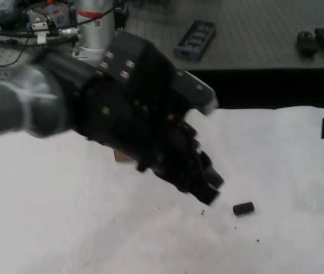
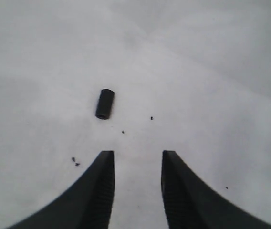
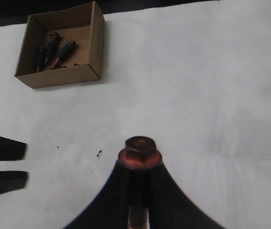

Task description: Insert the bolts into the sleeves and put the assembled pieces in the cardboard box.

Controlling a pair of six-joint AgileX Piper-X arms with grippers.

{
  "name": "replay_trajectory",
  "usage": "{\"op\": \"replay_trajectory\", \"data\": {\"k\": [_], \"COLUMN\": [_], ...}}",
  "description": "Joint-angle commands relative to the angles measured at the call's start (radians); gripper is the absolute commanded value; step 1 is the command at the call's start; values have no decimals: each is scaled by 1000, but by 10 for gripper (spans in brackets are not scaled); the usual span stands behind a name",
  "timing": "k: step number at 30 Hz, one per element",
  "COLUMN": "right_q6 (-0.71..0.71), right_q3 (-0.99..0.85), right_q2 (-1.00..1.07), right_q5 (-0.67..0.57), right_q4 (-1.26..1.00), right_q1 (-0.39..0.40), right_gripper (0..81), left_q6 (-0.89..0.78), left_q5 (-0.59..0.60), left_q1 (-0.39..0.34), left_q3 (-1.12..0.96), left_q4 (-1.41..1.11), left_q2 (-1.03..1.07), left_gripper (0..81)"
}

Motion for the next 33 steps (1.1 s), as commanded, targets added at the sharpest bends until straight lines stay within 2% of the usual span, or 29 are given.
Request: {"op": "replay_trajectory", "data": {"k": [1, 7, 21, 28, 33], "right_q6": [-18, -18, -55, -55, -55], "right_q3": [-6, -6, -6, -6, -6], "right_q2": [-61, -135, -165, -165, -165], "right_q5": [-21, -21, -22, -22, -22], "right_q4": [20, 50, 86, 86, 86], "right_q1": [-7, -7, -7, -7, -7], "right_gripper": [19, 19, 19, 19, 19], "left_q6": [30, 68, 135, 187, 214], "left_q5": [2, -18, -18, -73, -103], "left_q1": [-56, -100, -102, -102, -102], "left_q3": [-56, -146, -322, -372, -416], "left_q4": [-9, -2, 112, 145, 156], "left_q2": [72, 190, 383, 441, 485], "left_gripper": [252, 252, 252, 252, 292]}}
